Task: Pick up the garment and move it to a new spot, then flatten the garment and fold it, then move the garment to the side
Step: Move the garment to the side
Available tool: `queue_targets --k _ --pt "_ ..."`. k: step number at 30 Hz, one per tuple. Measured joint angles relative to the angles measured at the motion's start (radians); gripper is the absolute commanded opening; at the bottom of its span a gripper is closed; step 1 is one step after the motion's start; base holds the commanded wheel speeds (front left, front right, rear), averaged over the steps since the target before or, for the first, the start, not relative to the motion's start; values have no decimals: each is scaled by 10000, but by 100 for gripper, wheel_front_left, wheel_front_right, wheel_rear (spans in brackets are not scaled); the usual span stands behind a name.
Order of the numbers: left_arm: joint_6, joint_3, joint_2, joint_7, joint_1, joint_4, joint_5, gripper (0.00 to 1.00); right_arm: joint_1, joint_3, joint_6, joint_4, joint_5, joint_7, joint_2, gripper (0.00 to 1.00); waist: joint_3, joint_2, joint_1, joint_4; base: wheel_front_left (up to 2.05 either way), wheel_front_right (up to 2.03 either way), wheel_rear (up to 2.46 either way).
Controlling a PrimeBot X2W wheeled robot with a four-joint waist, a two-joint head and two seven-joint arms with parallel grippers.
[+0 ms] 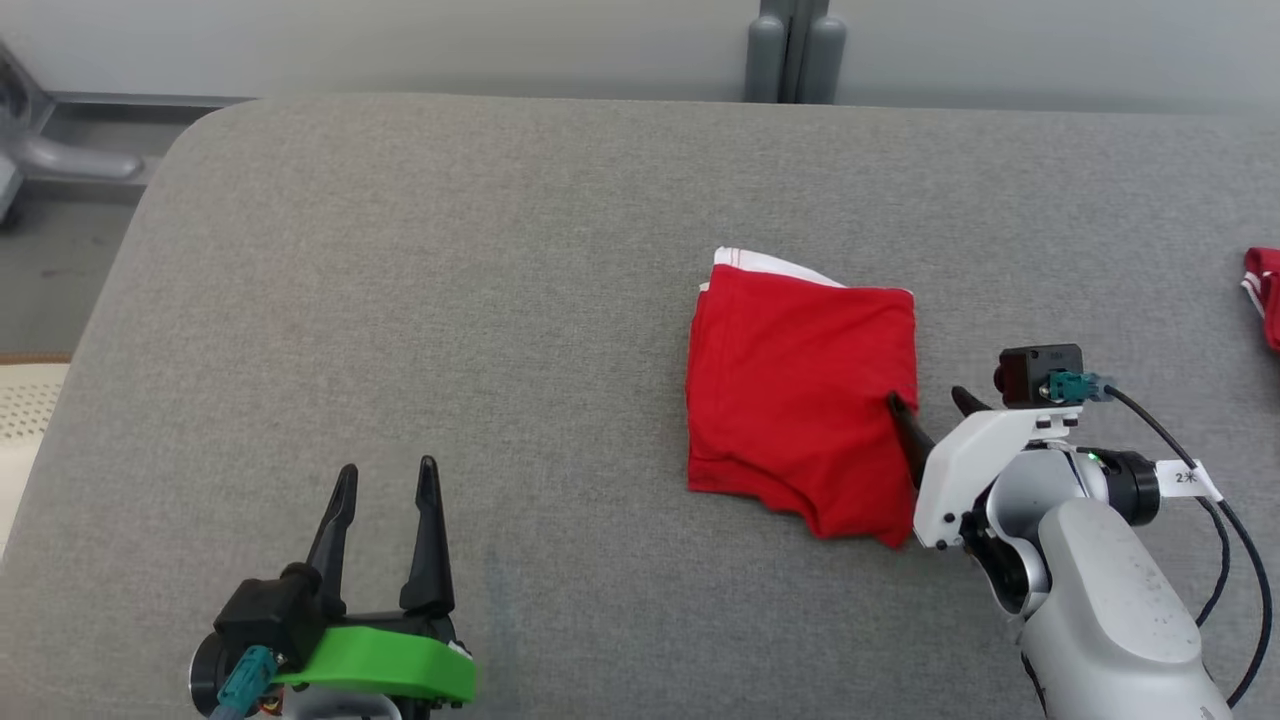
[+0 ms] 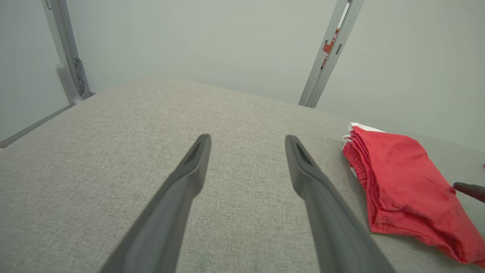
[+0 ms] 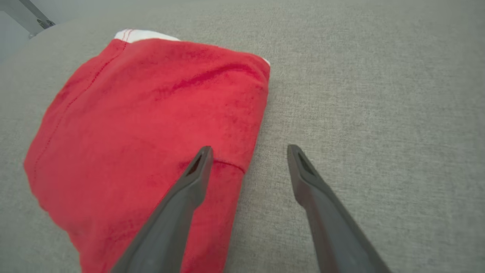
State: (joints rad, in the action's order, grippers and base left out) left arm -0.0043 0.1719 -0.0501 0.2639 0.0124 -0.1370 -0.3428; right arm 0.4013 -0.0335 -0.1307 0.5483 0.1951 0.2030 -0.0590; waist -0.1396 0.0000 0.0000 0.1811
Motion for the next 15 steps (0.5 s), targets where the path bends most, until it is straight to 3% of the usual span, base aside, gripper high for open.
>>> queue_targets --k 7,8,9,10,12,15 --pt "59 50 0 0 47 67 -75 100 266 -228 0 585 454 686 -125 100 -433 0 0 494 0 0 0" --pt "84 40 0 0 54 82 -75 100 346 -272 0 627 497 698 -146 80 -490 0 0 521 0 0 0" --pt "92 33 0 0 59 92 -75 100 401 -334 0 642 504 700 -151 49 -533 0 0 531 0 0 0" --pt "96 33 0 0 72 111 -75 100 468 -399 0 683 539 700 -153 37 -579 0 0 528 0 0 0" --pt "104 44 0 0 105 169 -69 100 599 -552 0 761 621 692 -153 0 -630 0 0 454 0 0 0" --pt "90 27 2 0 127 219 -23 100 713 -755 -10 840 761 529 -125 0 -663 0 0 255 0 0 0"
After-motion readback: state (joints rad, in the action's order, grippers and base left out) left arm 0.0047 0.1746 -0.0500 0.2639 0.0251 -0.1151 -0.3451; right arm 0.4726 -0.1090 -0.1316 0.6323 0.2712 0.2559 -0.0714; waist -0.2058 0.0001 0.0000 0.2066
